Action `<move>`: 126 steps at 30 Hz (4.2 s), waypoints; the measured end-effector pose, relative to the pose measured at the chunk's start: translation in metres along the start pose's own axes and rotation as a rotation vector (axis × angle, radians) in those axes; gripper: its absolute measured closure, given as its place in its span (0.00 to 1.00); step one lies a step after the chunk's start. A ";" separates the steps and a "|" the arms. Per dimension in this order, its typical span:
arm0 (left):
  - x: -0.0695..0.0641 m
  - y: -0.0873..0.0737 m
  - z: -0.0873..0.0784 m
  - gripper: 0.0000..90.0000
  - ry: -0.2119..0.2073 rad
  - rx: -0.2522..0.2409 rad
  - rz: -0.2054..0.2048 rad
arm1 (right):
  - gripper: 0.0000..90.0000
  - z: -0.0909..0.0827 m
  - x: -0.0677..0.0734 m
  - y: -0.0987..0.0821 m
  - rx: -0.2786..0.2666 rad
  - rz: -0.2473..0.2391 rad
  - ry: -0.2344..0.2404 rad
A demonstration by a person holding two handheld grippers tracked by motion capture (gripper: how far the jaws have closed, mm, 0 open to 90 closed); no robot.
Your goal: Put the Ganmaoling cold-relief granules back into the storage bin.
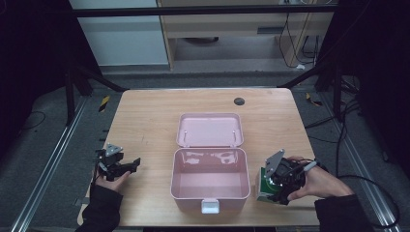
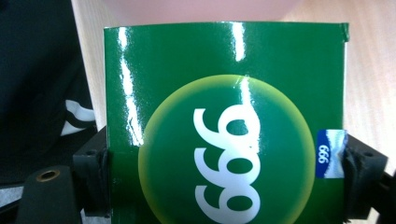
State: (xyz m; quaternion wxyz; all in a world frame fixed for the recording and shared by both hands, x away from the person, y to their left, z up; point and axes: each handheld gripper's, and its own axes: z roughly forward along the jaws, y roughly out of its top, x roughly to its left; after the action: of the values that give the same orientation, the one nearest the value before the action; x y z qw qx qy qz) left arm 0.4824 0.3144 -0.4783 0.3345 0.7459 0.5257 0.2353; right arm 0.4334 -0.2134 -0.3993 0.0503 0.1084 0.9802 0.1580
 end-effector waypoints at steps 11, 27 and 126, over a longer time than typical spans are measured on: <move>-0.001 0.000 0.001 0.27 -0.002 0.001 -0.001 | 0.18 -0.045 -0.001 0.012 -0.024 -0.005 -0.038; 0.000 0.000 0.001 0.27 -0.001 0.003 0.000 | 0.18 -0.091 0.000 0.047 -0.041 -0.027 -0.063; 0.002 0.000 0.000 0.27 0.008 0.006 0.009 | 0.17 0.030 -0.008 0.124 0.002 -0.181 0.061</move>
State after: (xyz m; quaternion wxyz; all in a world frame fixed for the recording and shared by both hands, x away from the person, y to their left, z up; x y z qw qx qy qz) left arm 0.4833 0.3159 -0.4782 0.3291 0.7483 0.5242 0.2385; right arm 0.4694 -0.0911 -0.3874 0.0346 0.0145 0.9872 0.1552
